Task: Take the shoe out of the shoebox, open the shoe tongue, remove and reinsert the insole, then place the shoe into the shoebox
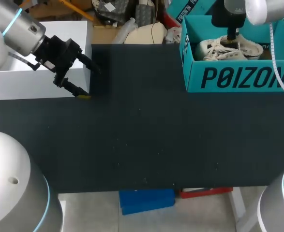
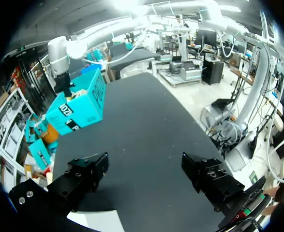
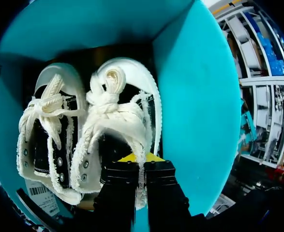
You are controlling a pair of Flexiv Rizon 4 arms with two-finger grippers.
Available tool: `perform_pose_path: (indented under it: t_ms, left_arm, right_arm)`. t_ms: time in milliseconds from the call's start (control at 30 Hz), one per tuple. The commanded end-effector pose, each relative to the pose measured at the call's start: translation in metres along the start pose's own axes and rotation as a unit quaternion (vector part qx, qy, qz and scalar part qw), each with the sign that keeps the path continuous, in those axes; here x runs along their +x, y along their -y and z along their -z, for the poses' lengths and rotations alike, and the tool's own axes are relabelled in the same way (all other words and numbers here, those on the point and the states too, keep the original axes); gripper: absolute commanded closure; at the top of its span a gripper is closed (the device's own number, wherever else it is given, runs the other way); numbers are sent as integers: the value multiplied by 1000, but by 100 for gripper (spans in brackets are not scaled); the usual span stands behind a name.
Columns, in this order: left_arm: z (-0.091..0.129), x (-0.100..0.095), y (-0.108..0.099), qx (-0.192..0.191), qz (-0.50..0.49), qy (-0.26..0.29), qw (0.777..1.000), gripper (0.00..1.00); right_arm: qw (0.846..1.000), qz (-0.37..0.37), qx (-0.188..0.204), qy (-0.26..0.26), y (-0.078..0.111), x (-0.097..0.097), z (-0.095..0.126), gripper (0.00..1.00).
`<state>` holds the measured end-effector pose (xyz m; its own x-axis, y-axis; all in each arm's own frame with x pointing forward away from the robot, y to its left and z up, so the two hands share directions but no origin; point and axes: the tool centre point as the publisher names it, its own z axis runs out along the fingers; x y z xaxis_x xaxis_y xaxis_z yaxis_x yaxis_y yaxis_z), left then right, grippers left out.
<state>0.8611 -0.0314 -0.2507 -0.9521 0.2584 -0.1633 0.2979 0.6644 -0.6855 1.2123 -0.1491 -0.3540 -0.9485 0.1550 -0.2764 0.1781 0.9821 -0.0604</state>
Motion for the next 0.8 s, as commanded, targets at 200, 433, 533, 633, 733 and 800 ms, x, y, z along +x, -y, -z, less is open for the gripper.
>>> perform_pose_path:
  t_ms: [200,433,533,633,733,800]
  left_arm:
    - [0,1,0,-2,0,0,1000,0]
    - [0,1,0,-2,0,0,1000,0]
    - [0,1,0,-2,0,0,1000,0]
    - [0,1,0,-2,0,0,1000,0]
    - [0,1,0,-2,0,0,1000,0]
    - [0,1,0,-2,0,0,1000,0]
  right_arm:
    - [1000,15,-12,-16,5,2,9,100]
    - [999,34,-19,-25,4,3,22,100]
    - [999,39,-21,-28,2,6,26,100]
    - [998,47,-24,-31,-1,9,30,100]
    - [998,55,-27,-35,-1,13,34,100]
    - [997,59,-28,-37,-1,15,38,100]
